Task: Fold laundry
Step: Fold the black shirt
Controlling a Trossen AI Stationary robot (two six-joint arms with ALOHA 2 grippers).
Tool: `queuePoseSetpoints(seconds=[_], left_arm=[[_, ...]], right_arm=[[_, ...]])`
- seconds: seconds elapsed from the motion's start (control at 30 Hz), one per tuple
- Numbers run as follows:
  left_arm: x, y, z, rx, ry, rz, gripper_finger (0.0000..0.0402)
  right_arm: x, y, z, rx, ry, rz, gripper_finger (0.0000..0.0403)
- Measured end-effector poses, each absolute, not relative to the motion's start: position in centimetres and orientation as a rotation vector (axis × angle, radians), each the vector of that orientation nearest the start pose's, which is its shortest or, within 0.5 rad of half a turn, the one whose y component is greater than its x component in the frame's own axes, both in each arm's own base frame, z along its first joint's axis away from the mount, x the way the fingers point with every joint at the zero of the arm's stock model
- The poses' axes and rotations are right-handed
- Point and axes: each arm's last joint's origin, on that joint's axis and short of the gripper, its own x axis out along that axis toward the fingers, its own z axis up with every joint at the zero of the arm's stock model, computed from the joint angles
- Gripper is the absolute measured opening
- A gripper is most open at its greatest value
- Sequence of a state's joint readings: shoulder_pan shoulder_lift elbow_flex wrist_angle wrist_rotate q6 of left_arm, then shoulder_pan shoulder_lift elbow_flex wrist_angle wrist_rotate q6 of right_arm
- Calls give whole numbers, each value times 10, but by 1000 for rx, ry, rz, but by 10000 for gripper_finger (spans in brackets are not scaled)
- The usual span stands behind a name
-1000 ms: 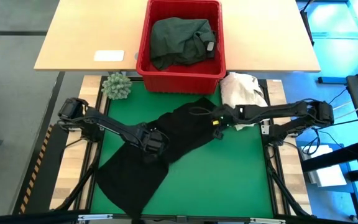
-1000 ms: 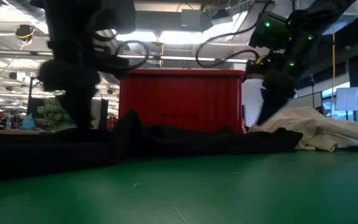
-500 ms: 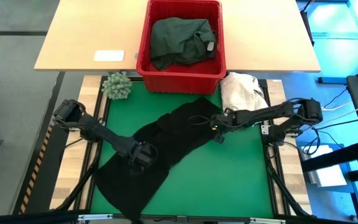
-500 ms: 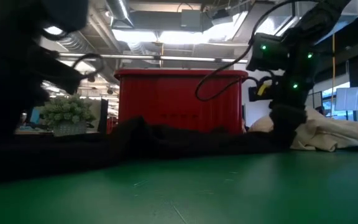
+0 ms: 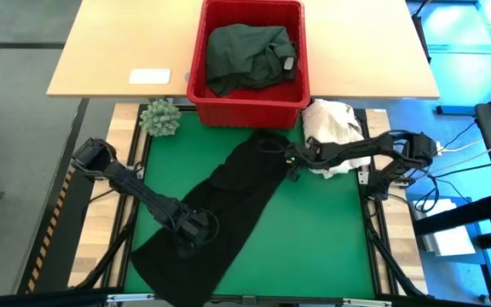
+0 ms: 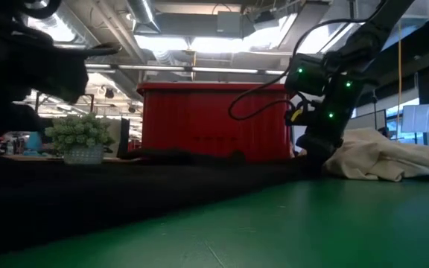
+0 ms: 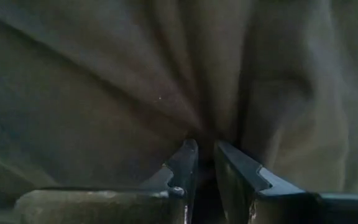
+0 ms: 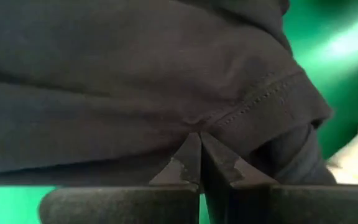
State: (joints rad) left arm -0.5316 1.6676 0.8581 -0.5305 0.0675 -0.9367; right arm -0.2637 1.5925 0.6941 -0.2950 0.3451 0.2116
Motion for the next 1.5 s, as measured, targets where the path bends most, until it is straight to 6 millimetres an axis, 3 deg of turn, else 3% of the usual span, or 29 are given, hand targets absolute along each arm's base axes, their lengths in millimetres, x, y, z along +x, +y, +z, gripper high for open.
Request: queuePoseSetpoints(seconds=[0.3, 0.43, 0.77, 0.97, 1.23, 1.5], left_arm=[[252, -121, 136, -420, 1305, 312, 56], [255, -113, 137, -377, 1326, 294, 56], [257, -111, 182, -151, 1356, 311, 56], [249, -136, 196, -115, 1374, 161, 56], [212, -196, 198, 18, 1388, -155, 53], [185, -257, 181, -12, 1346, -410, 51]], right_arm=[[245, -83, 126, 125, 1159, -678, 3], [242, -77, 134, 157, 1152, -635, 3], [233, -40, 173, 161, 1037, -546, 3], [248, 1, 187, 137, 853, -341, 3], [268, 77, 202, 30, 531, -47, 3], [271, 108, 189, 66, 502, 3, 3]])
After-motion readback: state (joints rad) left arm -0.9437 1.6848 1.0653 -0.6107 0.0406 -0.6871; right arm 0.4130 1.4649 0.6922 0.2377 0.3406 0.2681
